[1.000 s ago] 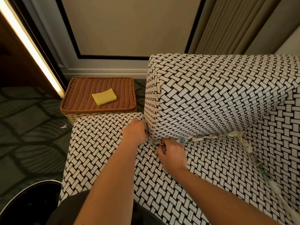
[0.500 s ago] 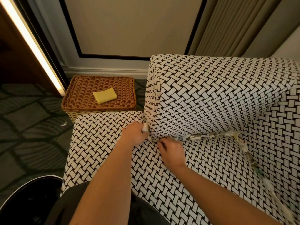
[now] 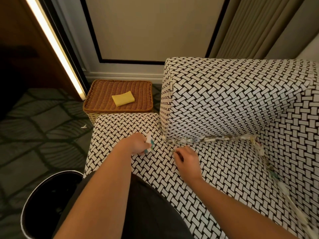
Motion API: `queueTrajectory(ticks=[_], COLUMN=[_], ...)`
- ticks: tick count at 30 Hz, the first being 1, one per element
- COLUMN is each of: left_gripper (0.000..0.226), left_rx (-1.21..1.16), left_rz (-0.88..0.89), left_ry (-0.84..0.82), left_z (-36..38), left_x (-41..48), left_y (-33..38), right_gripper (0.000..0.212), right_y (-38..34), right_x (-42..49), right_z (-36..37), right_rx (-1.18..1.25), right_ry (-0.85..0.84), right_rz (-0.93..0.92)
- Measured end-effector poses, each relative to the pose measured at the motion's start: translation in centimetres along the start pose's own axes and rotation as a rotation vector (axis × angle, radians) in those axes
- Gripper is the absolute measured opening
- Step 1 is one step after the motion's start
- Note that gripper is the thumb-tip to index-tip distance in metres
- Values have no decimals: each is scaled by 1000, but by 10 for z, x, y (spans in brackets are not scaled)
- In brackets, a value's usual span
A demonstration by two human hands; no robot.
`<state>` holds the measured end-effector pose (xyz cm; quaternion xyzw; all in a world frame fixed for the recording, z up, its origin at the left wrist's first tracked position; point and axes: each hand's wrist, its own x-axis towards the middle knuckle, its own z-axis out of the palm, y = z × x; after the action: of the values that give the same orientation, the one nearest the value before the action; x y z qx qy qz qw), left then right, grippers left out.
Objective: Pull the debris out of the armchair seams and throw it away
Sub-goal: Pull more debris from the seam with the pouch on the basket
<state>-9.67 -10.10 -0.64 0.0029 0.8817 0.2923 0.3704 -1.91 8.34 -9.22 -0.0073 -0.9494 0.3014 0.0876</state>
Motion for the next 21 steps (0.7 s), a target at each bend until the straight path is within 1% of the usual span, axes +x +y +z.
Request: queueTrajectory(ticks=[2, 6, 7, 10, 11, 13, 15, 16, 19, 21], left_gripper=[22, 25, 25, 23, 22, 22, 25, 25, 25, 26], left_rx=[-1, 0, 7, 1, -8, -4, 6, 12, 37, 42], left_rz=[-14, -6, 15, 98, 118, 133, 136, 139, 146, 151], left_ry=[-5, 0, 11, 57, 73, 108, 138, 143, 150, 148], left_z=[3, 12, 14, 18, 19, 17, 15, 15, 14, 13], left_x=[-9, -29, -32, -44, -47, -50, -49, -48, -44, -41], left_y=[0, 5, 7, 13, 13, 13, 9, 9, 9, 10], right_gripper=[18, 42, 44, 32, 33, 43, 49, 48, 33, 28], right_y=[1, 1, 2, -7, -11, -20, -31, -35, -41, -39], right_x=[-8, -25, -27, -22, -16, -1, 15, 22, 42, 53], right_z=[-1, -2, -3, -12, -12, -14, -11, -10, -7, -5], right_rx=[12, -5, -2, 46, 30, -44, -149, -198, -270, -293], right_ry=[0, -53, -63, -69, -71, -85, -133, -159, -189, -224], right_rz=[1, -32, -32, 30, 73, 191, 301, 346, 463, 491])
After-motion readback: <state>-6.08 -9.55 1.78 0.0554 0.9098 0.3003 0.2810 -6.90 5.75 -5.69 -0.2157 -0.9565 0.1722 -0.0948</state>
